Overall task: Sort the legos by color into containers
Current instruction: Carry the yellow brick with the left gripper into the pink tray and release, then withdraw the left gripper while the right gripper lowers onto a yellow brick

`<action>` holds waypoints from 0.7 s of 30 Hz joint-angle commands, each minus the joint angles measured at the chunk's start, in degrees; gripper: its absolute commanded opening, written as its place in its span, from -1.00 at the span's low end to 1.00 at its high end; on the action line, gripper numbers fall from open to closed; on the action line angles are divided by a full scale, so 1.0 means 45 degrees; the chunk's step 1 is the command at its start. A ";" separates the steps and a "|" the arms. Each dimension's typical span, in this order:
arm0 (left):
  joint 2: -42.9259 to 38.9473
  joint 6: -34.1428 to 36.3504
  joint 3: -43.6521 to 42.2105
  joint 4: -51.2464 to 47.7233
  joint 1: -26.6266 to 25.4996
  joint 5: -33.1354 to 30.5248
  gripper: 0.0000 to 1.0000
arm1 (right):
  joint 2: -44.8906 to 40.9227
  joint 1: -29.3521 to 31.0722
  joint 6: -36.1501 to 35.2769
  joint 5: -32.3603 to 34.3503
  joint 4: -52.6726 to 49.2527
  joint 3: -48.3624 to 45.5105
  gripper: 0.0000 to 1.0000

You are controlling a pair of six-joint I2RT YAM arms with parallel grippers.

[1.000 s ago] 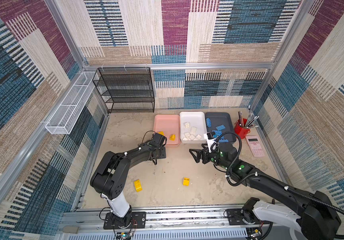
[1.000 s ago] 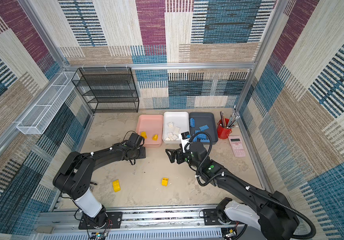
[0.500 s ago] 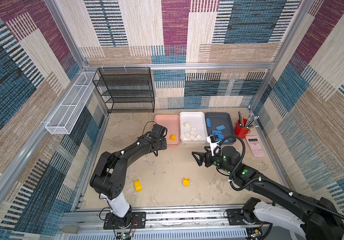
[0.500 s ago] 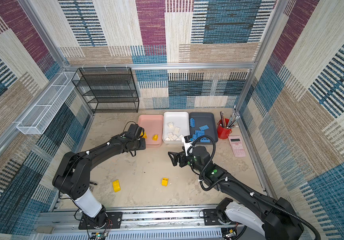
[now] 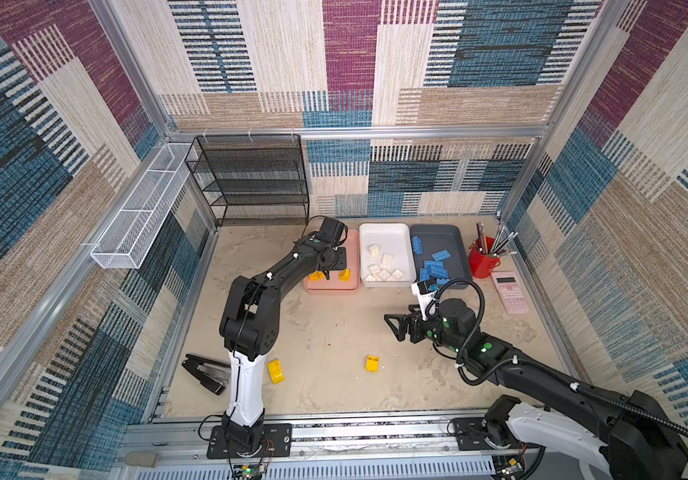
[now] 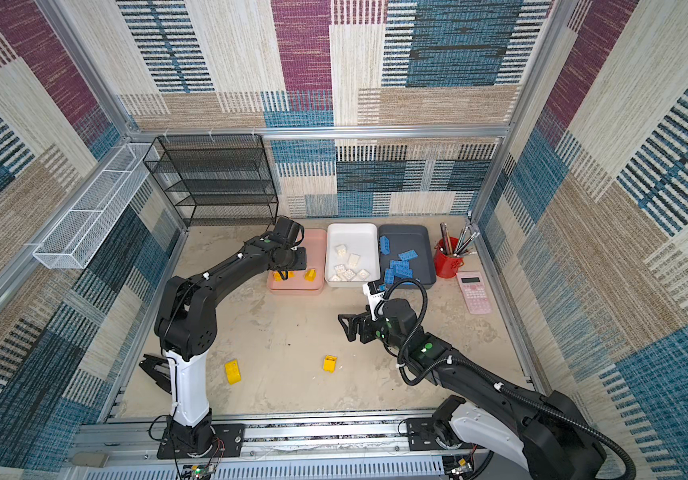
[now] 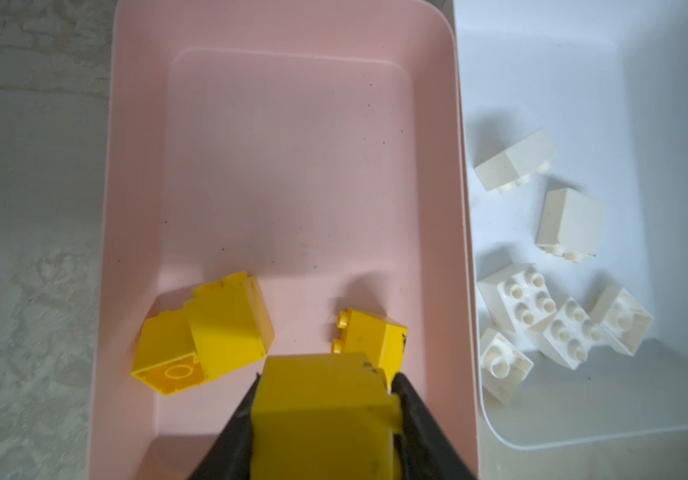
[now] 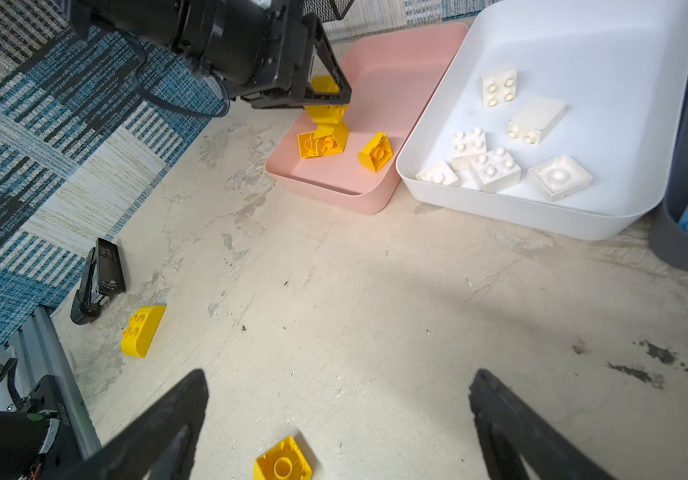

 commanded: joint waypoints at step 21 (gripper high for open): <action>-0.4652 -0.0544 -0.2925 0.0518 0.0016 0.0691 0.33 | 0.1520 0.2899 0.1174 0.2307 -0.2121 0.0857 0.99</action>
